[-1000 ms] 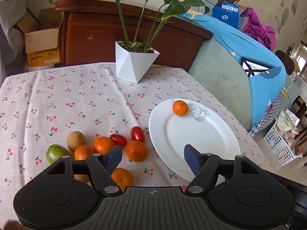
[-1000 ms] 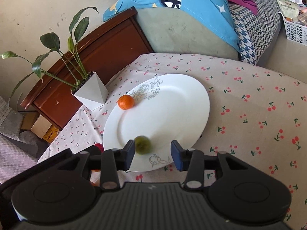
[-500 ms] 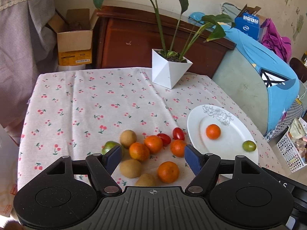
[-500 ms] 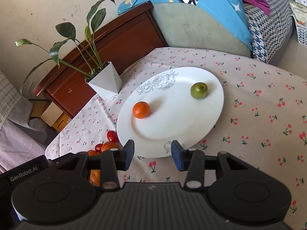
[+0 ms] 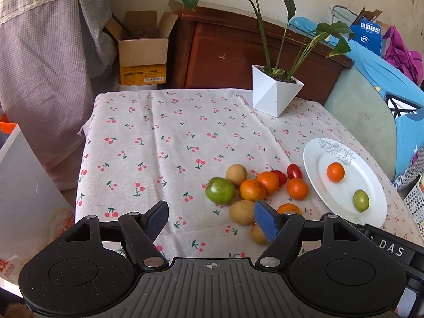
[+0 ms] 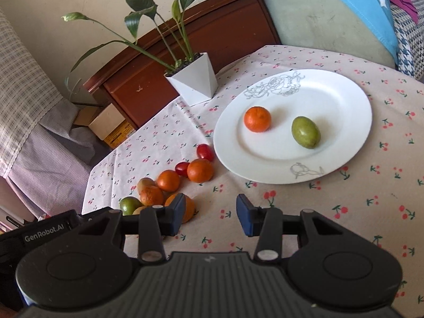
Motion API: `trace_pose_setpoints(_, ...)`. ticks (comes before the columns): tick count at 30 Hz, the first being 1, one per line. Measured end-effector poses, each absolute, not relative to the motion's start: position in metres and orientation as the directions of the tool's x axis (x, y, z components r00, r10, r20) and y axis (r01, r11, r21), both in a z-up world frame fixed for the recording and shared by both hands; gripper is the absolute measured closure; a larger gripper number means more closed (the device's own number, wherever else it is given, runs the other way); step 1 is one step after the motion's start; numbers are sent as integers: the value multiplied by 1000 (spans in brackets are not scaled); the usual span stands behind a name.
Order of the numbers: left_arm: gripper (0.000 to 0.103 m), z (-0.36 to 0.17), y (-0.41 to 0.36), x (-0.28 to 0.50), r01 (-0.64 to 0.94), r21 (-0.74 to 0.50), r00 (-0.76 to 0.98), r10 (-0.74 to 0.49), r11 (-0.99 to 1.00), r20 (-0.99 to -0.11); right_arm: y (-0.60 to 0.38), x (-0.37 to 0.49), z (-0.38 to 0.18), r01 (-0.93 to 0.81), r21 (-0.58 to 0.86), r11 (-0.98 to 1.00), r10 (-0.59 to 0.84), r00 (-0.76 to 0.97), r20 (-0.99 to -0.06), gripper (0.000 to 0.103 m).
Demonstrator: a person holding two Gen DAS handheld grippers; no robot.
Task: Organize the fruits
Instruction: 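Grasp another mandarin orange from the cluster with the right tool, then carry the orange toward the plate with the right tool while the left tool grasps a kiwi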
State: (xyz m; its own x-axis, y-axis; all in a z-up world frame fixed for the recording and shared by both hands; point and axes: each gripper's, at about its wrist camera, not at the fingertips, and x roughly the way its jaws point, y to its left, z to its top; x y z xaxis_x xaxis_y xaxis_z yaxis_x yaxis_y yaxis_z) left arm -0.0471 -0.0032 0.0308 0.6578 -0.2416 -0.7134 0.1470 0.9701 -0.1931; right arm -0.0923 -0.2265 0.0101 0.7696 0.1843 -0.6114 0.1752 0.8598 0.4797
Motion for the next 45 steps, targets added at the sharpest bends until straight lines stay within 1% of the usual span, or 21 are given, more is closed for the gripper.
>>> trace_pose_setpoints(8,31,22,-3,-57,190,-145,648,-235,971,-725,-209,-78,4,139,493,859,227,759,-610,59)
trace_pose_setpoints(12,30,18,-6,-59,206,-112,644,-221,972,-733,-203,-72,1,145,481,864,220,751,-622,59)
trace_pose_setpoints(17,30,14,-8,-61,227,-101,635,-226,969,-738,-197,-65,-4,149,481,864,225,741,-633,59)
trace_pose_setpoints(19,30,12,-9,-62,237,-102,630,-232,966,-741,-194,-62,-5,148,464,873,212,742,-635,60)
trace_pose_setpoints(22,30,11,-11,-63,258,-109,626,-252,960,-738,-190,-60,-6,143,449,882,206,740,-641,71)
trace_pose_setpoints(26,30,10,-14,-66,289,-152,619,-305,945,-723,-193,-62,-5,146,449,882,203,741,-640,72)
trace_pose_setpoints(31,32,8,-25,-67,334,-194,609,-369,922,-703,-215,-72,0,194,466,863,173,753,-634,72)
trace_pose_setpoints(34,34,5,-33,-66,339,-209,607,-383,917,-697,-228,-79,2,214,472,855,157,760,-630,72)
trace_pose_setpoints(36,42,3,-38,-65,339,-213,607,-386,916,-695,-234,-83,3,225,477,850,154,759,-633,72)
trace_pose_setpoints(40,50,-1,-47,-63,336,-205,611,-378,919,-695,-240,-86,2,244,470,848,139,754,-642,72)
trace_pose_setpoints(41,54,-1,-49,-63,336,-193,618,-371,922,-693,-242,-87,1,247,471,847,138,753,-643,72)
trace_pose_setpoints(45,59,-3,-56,-62,341,-173,631,-361,924,-686,-244,-88,1,260,473,842,132,750,-648,72)
